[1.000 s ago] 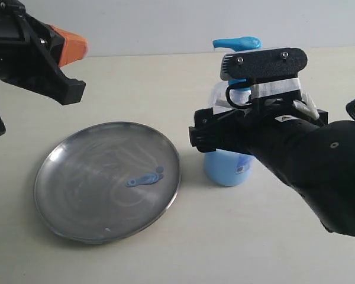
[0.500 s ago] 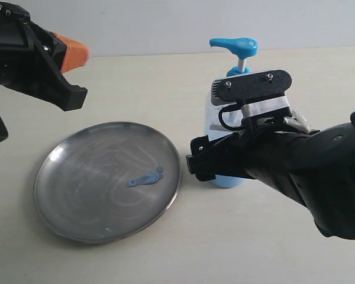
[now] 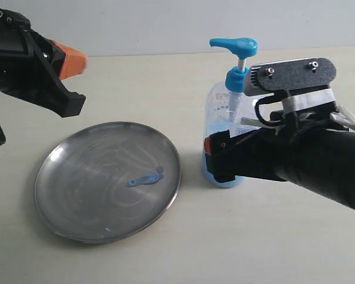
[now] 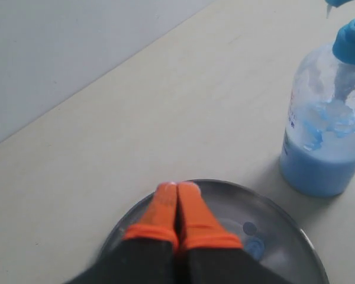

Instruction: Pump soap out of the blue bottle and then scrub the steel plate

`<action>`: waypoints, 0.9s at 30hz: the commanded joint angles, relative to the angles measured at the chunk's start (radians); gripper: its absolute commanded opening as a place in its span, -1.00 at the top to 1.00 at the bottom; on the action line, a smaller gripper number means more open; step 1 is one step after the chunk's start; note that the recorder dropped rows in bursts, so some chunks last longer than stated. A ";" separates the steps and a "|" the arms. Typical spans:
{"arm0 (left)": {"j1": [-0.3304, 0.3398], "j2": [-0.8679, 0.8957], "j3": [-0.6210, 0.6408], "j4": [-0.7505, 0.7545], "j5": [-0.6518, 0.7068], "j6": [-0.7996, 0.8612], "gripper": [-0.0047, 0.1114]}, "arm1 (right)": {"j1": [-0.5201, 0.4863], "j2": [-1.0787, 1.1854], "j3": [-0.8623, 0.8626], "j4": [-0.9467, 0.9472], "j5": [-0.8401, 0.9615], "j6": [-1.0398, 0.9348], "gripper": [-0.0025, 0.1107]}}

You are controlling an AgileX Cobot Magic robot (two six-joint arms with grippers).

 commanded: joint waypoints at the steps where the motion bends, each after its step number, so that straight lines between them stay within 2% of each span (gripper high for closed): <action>1: 0.000 0.003 0.001 -0.007 0.029 -0.006 0.92 | -0.003 -0.084 0.055 -0.003 0.060 -0.018 -0.75; 13: 0.000 -0.009 0.057 -0.007 0.250 -0.059 0.92 | -0.003 -0.172 0.149 -0.003 0.468 -0.156 -0.75; 16: 0.000 -0.044 0.069 -0.007 0.385 -0.059 0.92 | -0.003 -0.172 0.163 -0.003 0.579 -0.155 -0.71; 19: 0.000 -0.105 0.069 -0.007 0.469 -0.059 0.92 | -0.003 -0.172 0.179 -0.048 0.607 -0.116 -0.66; 21: 0.000 -0.167 0.070 -0.007 0.497 -0.091 0.92 | -0.003 -0.172 0.192 -0.145 0.631 -0.039 -0.63; 24: 0.000 -0.273 0.070 -0.009 0.503 -0.156 0.92 | -0.003 -0.145 0.192 -0.509 0.686 0.244 -0.59; 27: 0.000 -0.357 0.070 -0.018 0.505 -0.196 0.92 | -0.003 -0.130 0.168 -0.921 0.756 0.650 -0.54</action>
